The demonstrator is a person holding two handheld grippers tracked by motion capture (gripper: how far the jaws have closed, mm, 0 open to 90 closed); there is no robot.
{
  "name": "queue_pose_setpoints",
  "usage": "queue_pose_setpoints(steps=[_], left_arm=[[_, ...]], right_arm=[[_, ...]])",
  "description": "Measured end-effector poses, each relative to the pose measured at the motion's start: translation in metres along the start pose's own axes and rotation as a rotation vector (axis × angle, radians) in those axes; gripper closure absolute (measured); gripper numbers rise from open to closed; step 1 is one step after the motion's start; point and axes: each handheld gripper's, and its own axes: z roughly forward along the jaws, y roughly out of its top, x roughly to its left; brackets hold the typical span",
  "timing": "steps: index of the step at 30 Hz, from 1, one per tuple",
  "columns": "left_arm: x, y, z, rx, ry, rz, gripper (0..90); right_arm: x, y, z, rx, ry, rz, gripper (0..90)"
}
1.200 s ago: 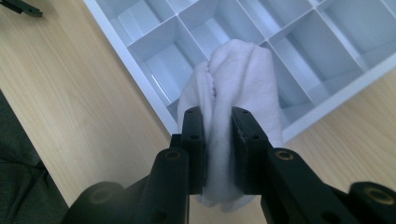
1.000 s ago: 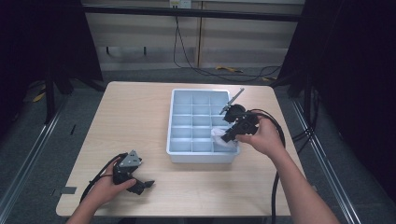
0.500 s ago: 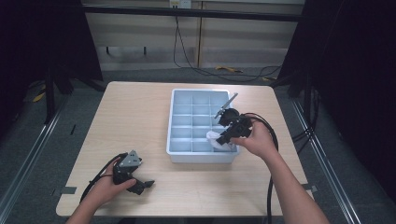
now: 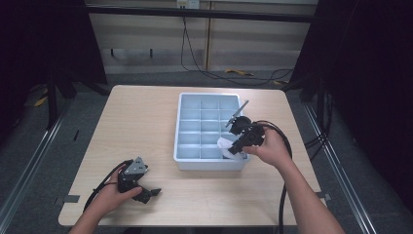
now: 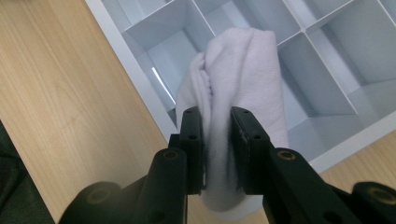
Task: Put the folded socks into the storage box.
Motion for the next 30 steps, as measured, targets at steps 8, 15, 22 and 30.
queue_pose_setpoints(steps=[8,15,22,30], left_arm=[[0.000,0.000,0.000,-0.001,0.000,0.001,0.0],[0.000,0.000,0.000,-0.001,-0.002,0.000,0.0],[0.000,0.000,0.000,-0.001,-0.003,0.000,0.0],[0.000,0.000,0.000,-0.001,-0.001,0.003,0.0]], right_arm=[[0.002,0.001,0.002,0.025,-0.005,-0.007,75.1],[0.001,0.000,0.000,0.029,-0.004,0.017,72.1],[-0.002,-0.003,-0.005,0.004,0.021,0.046,66.1],[-0.002,0.004,-0.021,-0.018,0.017,0.057,60.8]])
